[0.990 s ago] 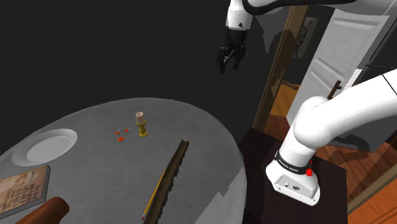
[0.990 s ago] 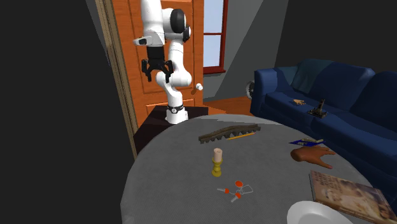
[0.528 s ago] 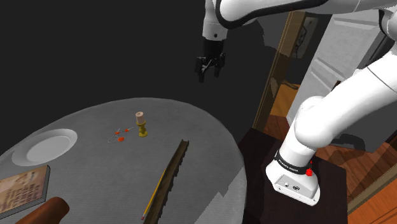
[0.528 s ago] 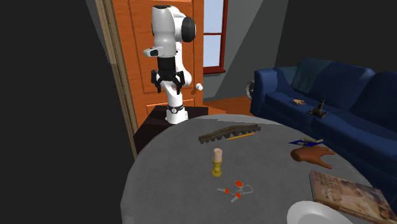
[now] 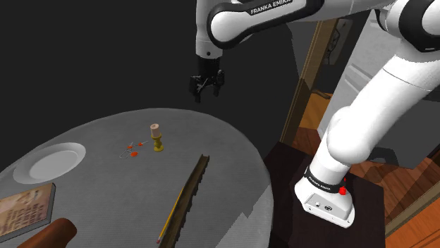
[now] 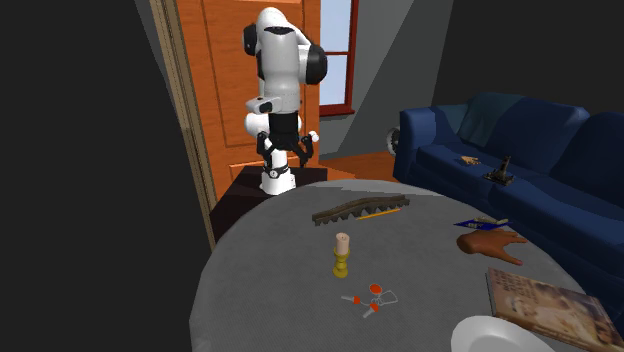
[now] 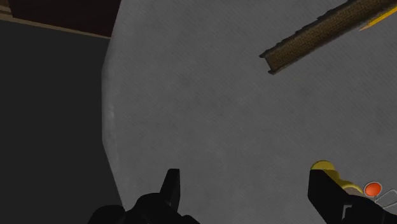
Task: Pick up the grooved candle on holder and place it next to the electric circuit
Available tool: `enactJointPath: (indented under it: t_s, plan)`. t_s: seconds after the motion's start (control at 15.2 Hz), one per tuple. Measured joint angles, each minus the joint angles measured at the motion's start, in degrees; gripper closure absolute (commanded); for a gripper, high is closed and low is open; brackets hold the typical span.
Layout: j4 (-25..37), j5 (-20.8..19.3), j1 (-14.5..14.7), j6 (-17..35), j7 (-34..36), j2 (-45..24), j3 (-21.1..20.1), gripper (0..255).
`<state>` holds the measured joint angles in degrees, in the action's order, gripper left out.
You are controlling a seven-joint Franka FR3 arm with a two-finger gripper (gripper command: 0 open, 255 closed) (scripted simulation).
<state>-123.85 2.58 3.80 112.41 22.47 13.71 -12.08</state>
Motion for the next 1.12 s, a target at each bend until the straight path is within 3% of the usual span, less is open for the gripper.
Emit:
enactJointPath:
  t_s: [0.53, 1.12]
  plan:
    - [11.8, -3.9, 2.4, 4.0, 7.2, -16.5, -4.1, 0]
    - [29.9, -9.8, 7.6, 3.7, 14.0, -35.5, -5.5, 0]
